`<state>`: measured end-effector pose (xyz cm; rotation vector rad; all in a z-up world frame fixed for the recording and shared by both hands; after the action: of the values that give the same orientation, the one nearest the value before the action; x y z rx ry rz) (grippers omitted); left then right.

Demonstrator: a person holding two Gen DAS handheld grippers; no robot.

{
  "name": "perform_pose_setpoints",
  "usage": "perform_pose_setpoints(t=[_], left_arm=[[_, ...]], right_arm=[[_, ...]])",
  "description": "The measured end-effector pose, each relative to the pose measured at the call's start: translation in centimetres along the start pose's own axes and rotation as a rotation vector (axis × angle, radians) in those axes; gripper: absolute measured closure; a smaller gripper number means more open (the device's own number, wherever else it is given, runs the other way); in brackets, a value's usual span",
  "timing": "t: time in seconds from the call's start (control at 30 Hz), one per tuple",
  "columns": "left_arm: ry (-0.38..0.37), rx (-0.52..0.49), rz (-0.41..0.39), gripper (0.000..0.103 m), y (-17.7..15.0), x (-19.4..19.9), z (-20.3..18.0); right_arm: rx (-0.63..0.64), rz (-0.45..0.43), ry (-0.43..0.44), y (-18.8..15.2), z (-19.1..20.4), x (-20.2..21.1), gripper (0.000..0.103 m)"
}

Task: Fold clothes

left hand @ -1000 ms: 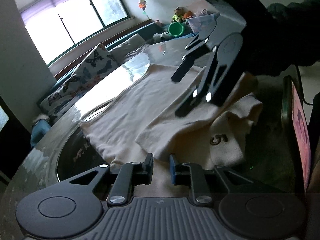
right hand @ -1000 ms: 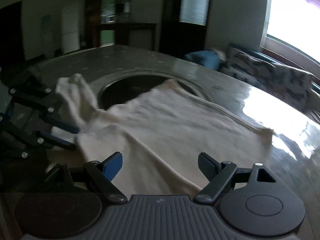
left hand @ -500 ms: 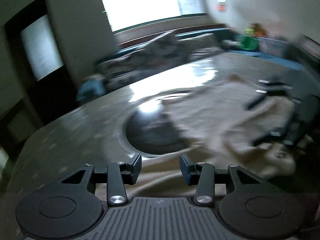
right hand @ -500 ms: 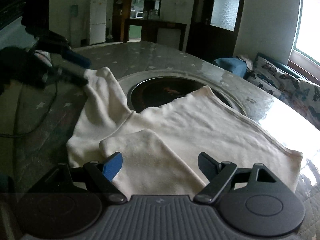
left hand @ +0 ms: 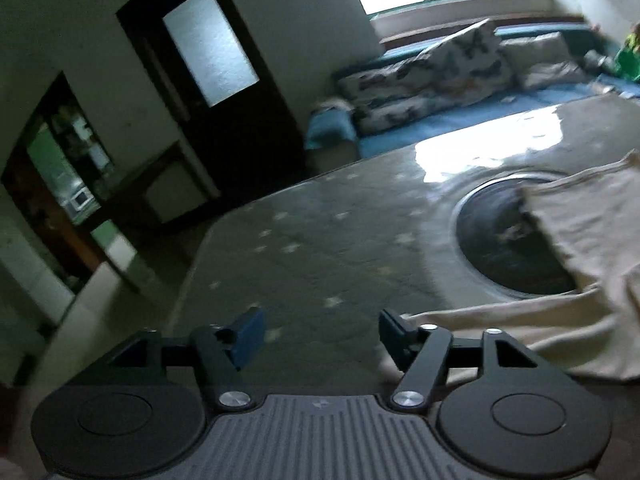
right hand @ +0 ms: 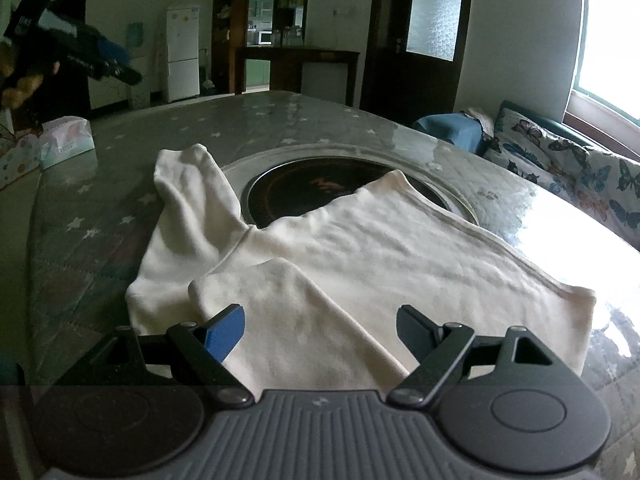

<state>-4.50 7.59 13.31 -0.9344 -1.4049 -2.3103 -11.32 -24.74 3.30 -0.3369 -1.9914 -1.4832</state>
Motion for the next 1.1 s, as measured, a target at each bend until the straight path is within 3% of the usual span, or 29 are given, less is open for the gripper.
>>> perform_pose_setpoints(t=[0.13,0.43,0.63,0.8,0.97,1.0,1.03,1.1], left_arm=[[0.033,-0.025,0.096,0.033,-0.5,-1.1,0.9],[-0.183,0.316,0.115,0.033,-3.0,-6.2,-0.6],[-0.165,0.553,0.086,0.034,-4.0,-8.6,0.4],[-0.172,0.660,0.093,0.037,-5.7,-9.4,0.8],[-0.161,0.668,0.060,0.054,-5.8,-9.8,0.6],[-0.158,0.665,0.053,0.060,-5.7,-9.8,0.5],[-0.159,0.668,0.048,0.079,-5.7,-9.9,0.5],[-0.177,0.696,0.045,0.090,-5.6,-10.3,0.6]], right_arm=[[-0.009,-0.004,0.000,-0.1,-0.1,0.0,0.018],[-0.023,-0.015,-0.021,-0.1,-0.4,0.5,0.018],[-0.072,-0.011,-0.045,-0.5,-1.2,0.7,0.018],[-0.086,-0.012,-0.057,-0.6,-1.5,1.2,0.018],[-0.104,-0.015,-0.068,-0.6,-1.7,1.3,0.018],[-0.108,-0.016,-0.072,-0.7,-1.7,1.3,0.018],[-0.114,-0.015,-0.075,-0.7,-1.7,1.4,0.018],[-0.128,-0.011,-0.077,-0.8,-1.9,1.4,0.018]])
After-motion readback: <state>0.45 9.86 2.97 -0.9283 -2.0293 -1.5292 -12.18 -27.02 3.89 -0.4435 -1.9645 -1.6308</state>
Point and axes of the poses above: each gripper's, at about its wrist camera, not at the fingertips, and x roughly against the way its jaws point, z to its left, y to its top, the point moved 1 cm from there along -x, roughly the way its jaws point, and after that the axes turned 10 degrees about -y, right-handed, at the moved point
